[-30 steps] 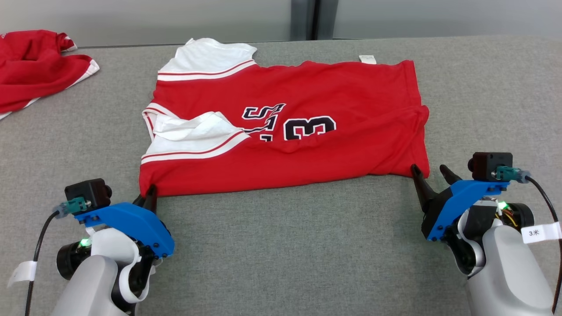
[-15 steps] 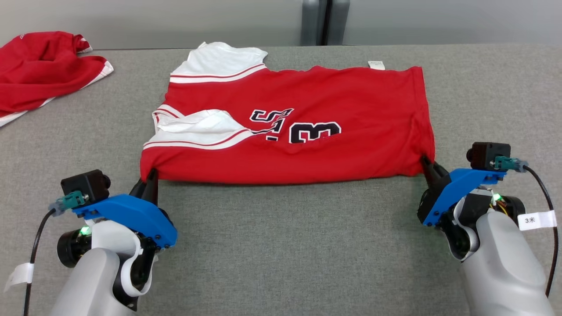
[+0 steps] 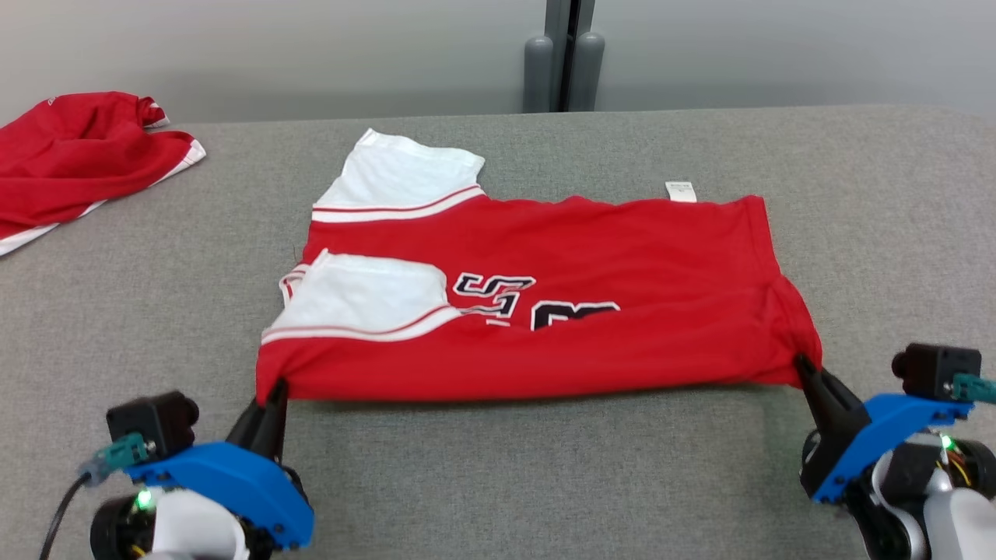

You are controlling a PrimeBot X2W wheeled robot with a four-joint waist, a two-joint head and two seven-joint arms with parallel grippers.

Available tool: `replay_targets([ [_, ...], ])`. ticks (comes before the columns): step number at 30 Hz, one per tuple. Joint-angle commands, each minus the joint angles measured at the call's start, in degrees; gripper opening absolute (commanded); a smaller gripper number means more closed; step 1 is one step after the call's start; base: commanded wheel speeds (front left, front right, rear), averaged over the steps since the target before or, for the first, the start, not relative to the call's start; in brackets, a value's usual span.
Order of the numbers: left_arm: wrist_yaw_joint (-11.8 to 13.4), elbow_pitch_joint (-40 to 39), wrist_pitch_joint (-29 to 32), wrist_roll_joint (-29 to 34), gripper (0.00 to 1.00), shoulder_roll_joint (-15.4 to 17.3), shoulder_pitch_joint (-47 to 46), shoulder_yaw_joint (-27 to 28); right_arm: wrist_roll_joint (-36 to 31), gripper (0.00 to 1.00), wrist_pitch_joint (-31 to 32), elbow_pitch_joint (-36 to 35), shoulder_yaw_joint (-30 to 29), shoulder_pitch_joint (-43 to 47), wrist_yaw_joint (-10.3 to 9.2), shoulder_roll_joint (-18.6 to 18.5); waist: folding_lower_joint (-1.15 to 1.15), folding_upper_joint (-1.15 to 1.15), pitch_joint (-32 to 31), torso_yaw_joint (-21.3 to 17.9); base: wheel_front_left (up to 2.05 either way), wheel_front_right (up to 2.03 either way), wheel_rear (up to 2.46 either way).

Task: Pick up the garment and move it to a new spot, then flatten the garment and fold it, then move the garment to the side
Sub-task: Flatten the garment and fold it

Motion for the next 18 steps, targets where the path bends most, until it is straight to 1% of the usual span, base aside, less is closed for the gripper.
replay_targets([
  [1, 0.9, -1.7, 0.4, -0.5, 0.00, 0.2, 2.7, -0.4, -0.1, 0.00, 1.2, -2.8, -0.9, 3.3, 0.01, 0.2, 0.00, 0.00, -0.1, -0.1, 0.00, 0.00, 0.00],
  [3, 1.8, -3.4, 0.8, -1.2, 0.00, -0.4, 5.9, -0.5, -1.7, 0.00, 2.1, -6.1, -1.9, 7.3, 0.01, 0.7, 0.00, 0.00, -0.1, -0.1, 0.00, 0.00, 0.00],
  [5, 2.4, -4.2, 0.7, -1.9, 0.00, -1.0, 8.4, -0.6, -1.0, 0.00, 2.9, -8.3, -2.6, 10.3, 0.01, 1.8, 0.00, 0.00, -0.1, 0.1, 0.00, 0.00, 0.00],
  [10, 2.9, -3.7, 0.1, -3.1, 0.00, -2.3, 11.1, -0.9, -1.1, 0.00, 2.9, -10.1, -3.9, 14.7, 0.01, 2.9, 0.00, 0.00, -0.4, 0.4, 0.00, 0.00, 0.00],
  [11, 2.9, -3.4, -0.1, -3.1, 0.00, -2.3, 11.3, -0.9, -1.0, 0.15, 2.6, -10.2, -4.3, 15.1, 0.01, 3.0, 0.00, 0.00, -0.4, 0.4, 0.00, 0.00, 0.00],
  [12, 2.9, -3.1, -0.1, -3.1, 0.13, -2.3, 11.4, -0.9, -0.9, 0.36, 2.3, -10.0, -4.9, 15.4, 0.01, 3.1, 0.00, 0.00, -0.5, 0.4, 0.00, 0.00, 0.00],
  [13, 2.8, -2.8, -0.2, -3.2, 0.45, -2.4, 11.5, -1.0, -1.2, 0.58, 2.3, -9.7, -5.0, 15.6, 0.01, 3.1, 0.00, 0.00, -0.5, 0.4, 0.00, 0.00, 0.00],
  [14, 2.7, -2.4, -0.4, -3.4, 0.92, -2.5, 11.5, -0.9, -1.7, 1.00, 1.9, -9.6, -4.9, 15.8, 0.01, 3.2, 0.00, 0.00, -0.6, 0.4, 0.00, 0.00, 0.00],
  [15, 2.4, -1.9, -0.5, -3.4, 1.00, -2.4, 11.4, -0.8, -1.9, 1.00, 1.8, -9.4, -4.9, 15.9, 0.01, 3.2, 0.00, 0.00, -0.7, 0.3, 0.00, 0.00, 0.00],
  [18, 2.5, -0.9, -1.1, -2.8, 1.00, -1.9, 11.2, -0.7, -1.2, 1.00, 1.6, -8.8, -4.5, 16.3, 0.01, 3.2, 0.00, 0.00, -1.1, 0.2, 0.00, 0.00, 0.00],
])
